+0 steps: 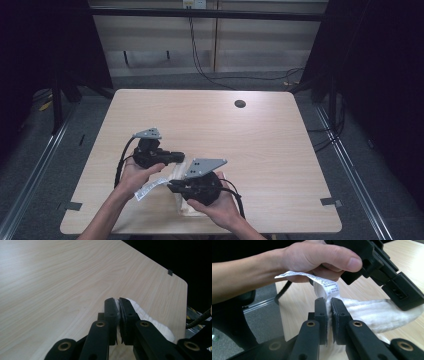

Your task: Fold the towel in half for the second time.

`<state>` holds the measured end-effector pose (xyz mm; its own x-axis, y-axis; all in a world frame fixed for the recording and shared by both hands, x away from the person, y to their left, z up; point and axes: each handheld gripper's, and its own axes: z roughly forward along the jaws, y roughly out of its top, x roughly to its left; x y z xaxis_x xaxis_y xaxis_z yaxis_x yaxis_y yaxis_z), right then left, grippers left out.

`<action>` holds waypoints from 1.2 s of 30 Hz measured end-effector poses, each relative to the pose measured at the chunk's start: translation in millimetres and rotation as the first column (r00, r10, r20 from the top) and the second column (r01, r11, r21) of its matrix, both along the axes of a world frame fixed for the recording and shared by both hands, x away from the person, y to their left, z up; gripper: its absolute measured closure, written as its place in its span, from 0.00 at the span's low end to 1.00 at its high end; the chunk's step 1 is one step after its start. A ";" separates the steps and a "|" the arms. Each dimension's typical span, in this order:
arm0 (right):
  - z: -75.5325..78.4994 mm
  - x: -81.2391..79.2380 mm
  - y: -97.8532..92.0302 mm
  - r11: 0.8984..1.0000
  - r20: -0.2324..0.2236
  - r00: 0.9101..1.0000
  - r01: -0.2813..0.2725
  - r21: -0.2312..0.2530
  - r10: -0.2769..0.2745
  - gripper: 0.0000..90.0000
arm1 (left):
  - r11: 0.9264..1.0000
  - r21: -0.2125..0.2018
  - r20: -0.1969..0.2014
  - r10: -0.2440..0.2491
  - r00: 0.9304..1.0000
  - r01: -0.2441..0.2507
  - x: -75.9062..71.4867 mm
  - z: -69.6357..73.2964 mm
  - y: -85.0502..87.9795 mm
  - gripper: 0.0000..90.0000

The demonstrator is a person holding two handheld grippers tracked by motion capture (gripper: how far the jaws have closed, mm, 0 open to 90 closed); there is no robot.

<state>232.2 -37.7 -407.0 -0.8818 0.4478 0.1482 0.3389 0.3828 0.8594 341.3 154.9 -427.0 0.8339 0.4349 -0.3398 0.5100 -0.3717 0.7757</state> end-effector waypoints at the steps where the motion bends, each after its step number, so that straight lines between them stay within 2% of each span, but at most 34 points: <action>1: -2.7 -0.3 -2.6 1.000 -0.005 1.000 0.005 -0.007 -0.005 0.93 | 1.000 0.000 0.000 0.000 1.000 0.000 0.0 0.0 0.0 0.95; 3: -7.9 -1.1 -8.3 1.000 -0.014 1.000 0.012 -0.025 -0.013 0.93 | 1.000 0.005 -0.011 -0.002 1.000 0.002 1.9 -3.6 -6.5 0.95; 7: -11.5 -2.2 -16.9 0.999 -0.024 0.999 0.026 -0.027 -0.027 0.93 | 1.000 0.009 -0.032 -0.022 0.999 0.022 4.4 -8.7 -18.4 0.95; 9: -10.6 -4.1 -23.0 0.999 -0.029 0.999 0.034 -0.009 -0.034 0.93 | 0.999 0.009 -0.032 -0.044 0.999 0.044 2.8 -9.0 -25.1 0.95; 11: -8.8 -7.3 -25.4 0.999 -0.014 0.999 0.034 -0.015 -0.034 0.93 | 0.998 0.017 -0.029 -0.064 0.998 0.064 2.2 -8.1 -30.8 0.95; 14: -10.3 -11.4 -32.3 0.999 -0.012 0.999 0.047 -0.017 -0.047 0.93 | 0.998 0.021 -0.020 -0.064 0.998 0.065 0.5 -9.0 -39.3 0.95; 18: -20.8 -14.2 -44.0 0.997 -0.037 0.996 0.077 -0.026 -0.078 0.93 | 0.997 0.035 -0.033 -0.071 0.997 0.072 1.0 -19.5 -50.6 0.95; 21: -22.7 -16.5 -47.9 0.996 -0.034 0.996 0.082 -0.027 -0.083 0.93 | 0.996 0.032 -0.050 -0.082 0.995 0.084 -0.5 -27.7 -58.6 0.95; 27: -35.9 -19.4 -59.9 0.993 -0.052 0.993 0.104 -0.058 -0.108 0.93 | 0.996 0.041 -0.068 -0.080 0.994 0.083 1.3 -39.3 -72.0 0.95; 30: -42.9 -19.3 -65.0 0.991 -0.066 0.991 0.114 -0.075 -0.119 0.93 | 0.995 0.066 -0.057 -0.072 0.996 0.076 0.1 -44.7 -79.3 0.95; 33: -48.3 -17.5 -69.7 0.990 -0.082 0.990 0.107 -0.092 -0.114 0.92 | 0.991 0.098 -0.072 -0.087 0.994 0.094 0.3 -51.5 -86.7 0.95; 34: -51.7 -17.3 -70.7 0.989 -0.088 0.990 0.097 -0.113 -0.107 0.91 | 0.989 0.106 -0.075 -0.092 0.993 0.100 0.9 -53.1 -88.5 0.95; 36: -54.3 -17.3 -71.9 0.986 -0.086 0.990 0.100 -0.130 -0.111 0.91 | 0.991 0.099 -0.085 -0.086 0.993 0.094 2.6 -56.2 -91.9 0.95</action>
